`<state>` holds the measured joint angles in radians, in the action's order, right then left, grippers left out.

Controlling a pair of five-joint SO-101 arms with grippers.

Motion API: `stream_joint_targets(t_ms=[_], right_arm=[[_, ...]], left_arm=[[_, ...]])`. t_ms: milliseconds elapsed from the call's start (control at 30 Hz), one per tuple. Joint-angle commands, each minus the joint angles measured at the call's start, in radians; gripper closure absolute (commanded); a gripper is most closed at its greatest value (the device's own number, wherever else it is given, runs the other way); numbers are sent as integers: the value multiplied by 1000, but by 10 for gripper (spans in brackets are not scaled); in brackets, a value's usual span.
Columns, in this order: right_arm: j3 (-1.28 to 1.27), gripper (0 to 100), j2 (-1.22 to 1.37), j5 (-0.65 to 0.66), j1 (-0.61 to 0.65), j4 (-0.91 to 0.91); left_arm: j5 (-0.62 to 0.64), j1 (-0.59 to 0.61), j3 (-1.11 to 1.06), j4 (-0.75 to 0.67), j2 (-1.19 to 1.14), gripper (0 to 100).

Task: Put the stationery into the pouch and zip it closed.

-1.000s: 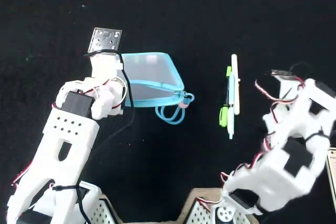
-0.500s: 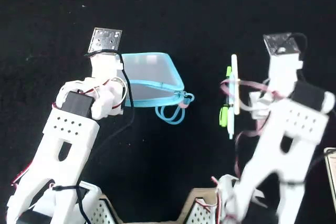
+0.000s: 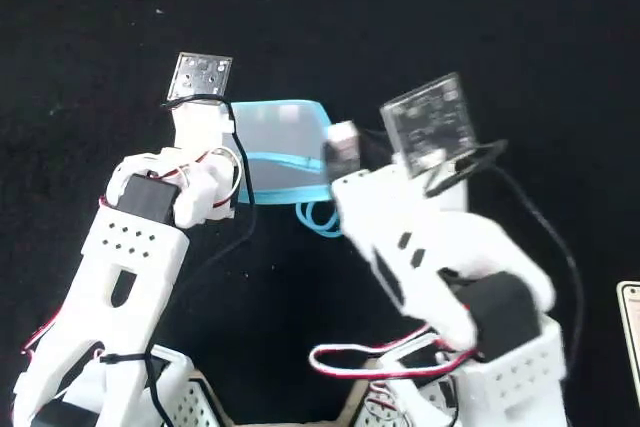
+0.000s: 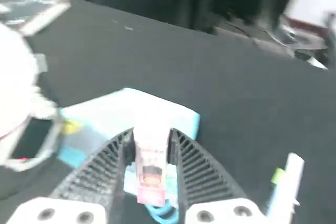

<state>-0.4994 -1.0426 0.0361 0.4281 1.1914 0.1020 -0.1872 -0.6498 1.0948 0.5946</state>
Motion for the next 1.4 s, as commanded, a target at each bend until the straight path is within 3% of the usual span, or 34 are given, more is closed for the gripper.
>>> stream_joint_targets(t_ms=[0,267,733,1000,1367], right_arm=[[-93,985,-39,-9,103,-143],[-409,986,-93,-11,127,-551],[-898,987,-272,-5,120,-1091],[-1052,987,-499,-5,78,-1077],[-1072,985,-891,-3,66,-555]], left_arm=[[11,-12,-19,3,-8,970],[11,-12,-19,2,-8,970],[11,-12,-19,0,-8,970],[11,-12,-19,-2,-8,970],[11,-12,-19,-3,-8,970]])
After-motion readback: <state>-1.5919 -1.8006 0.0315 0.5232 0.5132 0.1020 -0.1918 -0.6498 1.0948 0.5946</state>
